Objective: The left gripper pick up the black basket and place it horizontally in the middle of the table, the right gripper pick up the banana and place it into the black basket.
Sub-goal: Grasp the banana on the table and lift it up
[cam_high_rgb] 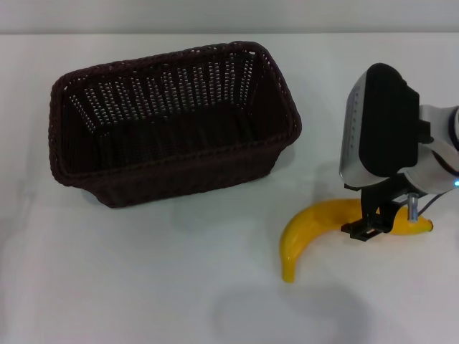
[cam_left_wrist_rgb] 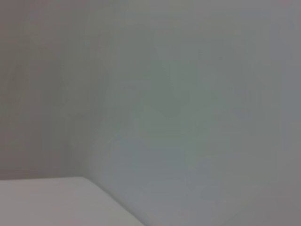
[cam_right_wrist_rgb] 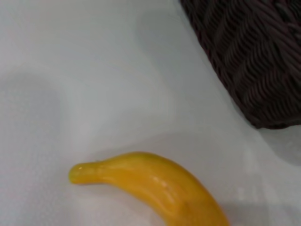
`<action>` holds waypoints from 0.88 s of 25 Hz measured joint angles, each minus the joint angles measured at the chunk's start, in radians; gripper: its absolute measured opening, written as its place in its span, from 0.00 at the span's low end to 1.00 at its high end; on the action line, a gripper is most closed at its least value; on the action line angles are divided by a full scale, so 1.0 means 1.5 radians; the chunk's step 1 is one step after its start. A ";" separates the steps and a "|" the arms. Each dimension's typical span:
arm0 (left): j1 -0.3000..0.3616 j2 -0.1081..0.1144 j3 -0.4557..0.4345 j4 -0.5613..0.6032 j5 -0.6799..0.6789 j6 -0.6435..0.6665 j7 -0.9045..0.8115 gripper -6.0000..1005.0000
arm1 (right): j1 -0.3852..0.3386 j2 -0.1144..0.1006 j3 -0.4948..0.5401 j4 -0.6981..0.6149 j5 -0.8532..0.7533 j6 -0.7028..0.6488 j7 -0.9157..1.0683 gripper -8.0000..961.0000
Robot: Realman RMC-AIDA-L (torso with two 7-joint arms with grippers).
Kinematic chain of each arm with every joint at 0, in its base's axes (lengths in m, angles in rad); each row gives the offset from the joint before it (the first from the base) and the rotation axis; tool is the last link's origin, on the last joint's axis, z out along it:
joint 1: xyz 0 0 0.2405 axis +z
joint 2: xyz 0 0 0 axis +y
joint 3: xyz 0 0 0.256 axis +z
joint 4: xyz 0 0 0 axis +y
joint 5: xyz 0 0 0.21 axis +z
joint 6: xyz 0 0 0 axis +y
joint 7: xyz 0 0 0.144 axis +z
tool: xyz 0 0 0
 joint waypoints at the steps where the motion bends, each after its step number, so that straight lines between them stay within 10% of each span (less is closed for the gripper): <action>1: 0.000 0.000 0.000 0.000 0.000 0.000 0.000 0.88 | 0.002 0.000 -0.002 -0.008 -0.001 -0.006 0.000 0.77; 22: -0.002 0.002 -0.003 0.004 -0.002 -0.002 0.000 0.88 | 0.026 -0.002 -0.012 -0.042 -0.005 -0.008 0.006 0.51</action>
